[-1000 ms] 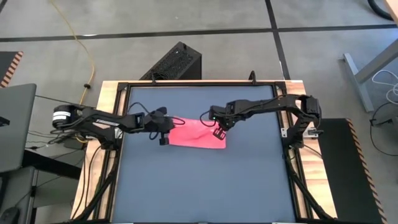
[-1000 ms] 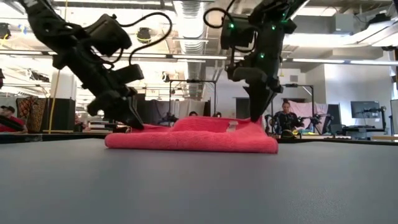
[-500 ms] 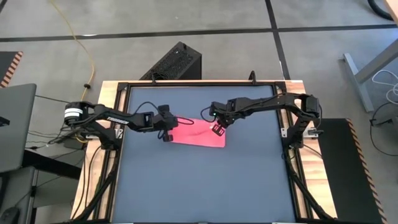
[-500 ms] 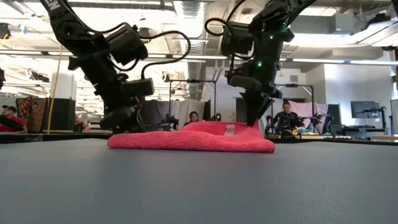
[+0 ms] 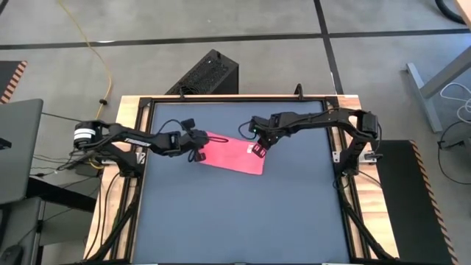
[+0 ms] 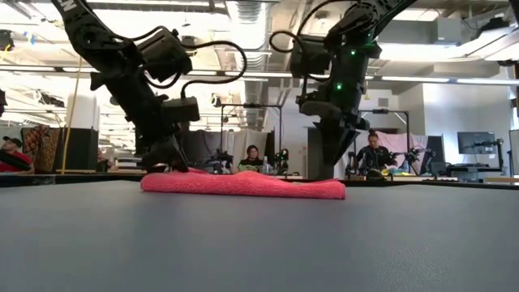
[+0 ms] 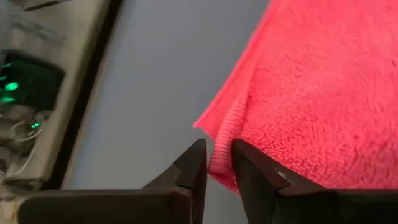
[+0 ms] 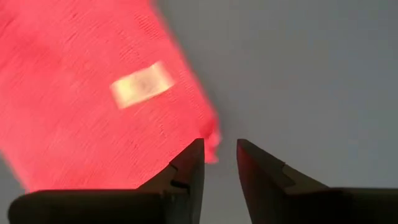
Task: Roll towel into tight, uniform cylinder
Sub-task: Roll the red towel
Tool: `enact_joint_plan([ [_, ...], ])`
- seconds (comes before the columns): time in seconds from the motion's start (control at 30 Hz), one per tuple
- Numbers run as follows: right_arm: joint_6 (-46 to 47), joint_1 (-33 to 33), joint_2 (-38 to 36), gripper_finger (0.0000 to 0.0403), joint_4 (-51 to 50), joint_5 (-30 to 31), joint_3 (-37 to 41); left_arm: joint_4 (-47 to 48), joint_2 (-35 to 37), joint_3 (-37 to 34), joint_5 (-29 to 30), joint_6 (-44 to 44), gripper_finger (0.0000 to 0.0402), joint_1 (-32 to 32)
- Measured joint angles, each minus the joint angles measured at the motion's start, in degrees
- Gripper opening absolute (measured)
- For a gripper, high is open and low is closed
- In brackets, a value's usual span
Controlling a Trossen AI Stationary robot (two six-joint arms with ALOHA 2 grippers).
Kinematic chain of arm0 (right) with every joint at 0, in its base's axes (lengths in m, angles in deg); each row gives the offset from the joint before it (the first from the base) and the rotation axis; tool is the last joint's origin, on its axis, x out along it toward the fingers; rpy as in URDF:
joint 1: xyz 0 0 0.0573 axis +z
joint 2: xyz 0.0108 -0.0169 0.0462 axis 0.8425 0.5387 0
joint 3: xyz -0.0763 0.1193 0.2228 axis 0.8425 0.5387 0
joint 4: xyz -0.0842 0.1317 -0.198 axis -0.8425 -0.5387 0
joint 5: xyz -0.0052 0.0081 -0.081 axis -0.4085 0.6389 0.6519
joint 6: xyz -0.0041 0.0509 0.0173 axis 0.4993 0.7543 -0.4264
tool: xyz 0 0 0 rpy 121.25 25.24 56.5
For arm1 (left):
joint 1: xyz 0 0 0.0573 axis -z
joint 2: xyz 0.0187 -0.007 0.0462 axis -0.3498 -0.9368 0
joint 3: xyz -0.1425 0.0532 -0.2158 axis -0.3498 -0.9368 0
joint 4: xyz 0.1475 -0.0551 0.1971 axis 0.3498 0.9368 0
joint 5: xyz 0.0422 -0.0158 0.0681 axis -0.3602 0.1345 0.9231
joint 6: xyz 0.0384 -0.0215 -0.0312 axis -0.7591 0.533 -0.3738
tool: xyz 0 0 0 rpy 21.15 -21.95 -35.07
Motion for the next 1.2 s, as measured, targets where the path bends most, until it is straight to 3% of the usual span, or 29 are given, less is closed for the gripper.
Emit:
enact_joint_plan([
  [0.2, -1.21, 4.82, -0.02, 0.0113, 8.86, 0.29, 3.43, 0.6, 2.78, -0.01, -1.84, 0.47, 0.008, -0.2],
  [0.37, -1.1, 5.18, -0.02, 0.0107, 17.59, 0.51, 8.55, 1.01, 3.45, -0.01, -4.24, 0.29, 0.008, -1.7],
  [0.53, -1.1, 3.27, -0.02, 0.0107, 20.88, 0.64, 12.81, 1.28, 3.45, -0.01, -13.75, 2.02, 0.008, -3.54],
  [0.7, -1.12, 1.73, -0.2, 0.0107, 25.25, 0.64, 16.78, 1.89, 3.48, -0.01, -12.26, 1.55, 0.008, -6.91],
  [1.0, -2.61, 1.65, -0.2, 0.0107, 27.52, 0.88, 17.88, 0.13, 3.86, -0.03, -35.87, -4.35, 0.008, -12.53],
  [1.2, -4.01, 1.63, -0.04, 0.0107, 29.66, 0.88, 17.99, 0.03, 1.01, 0.87, -35.64, -9.82, 0.008, -12.33],
])
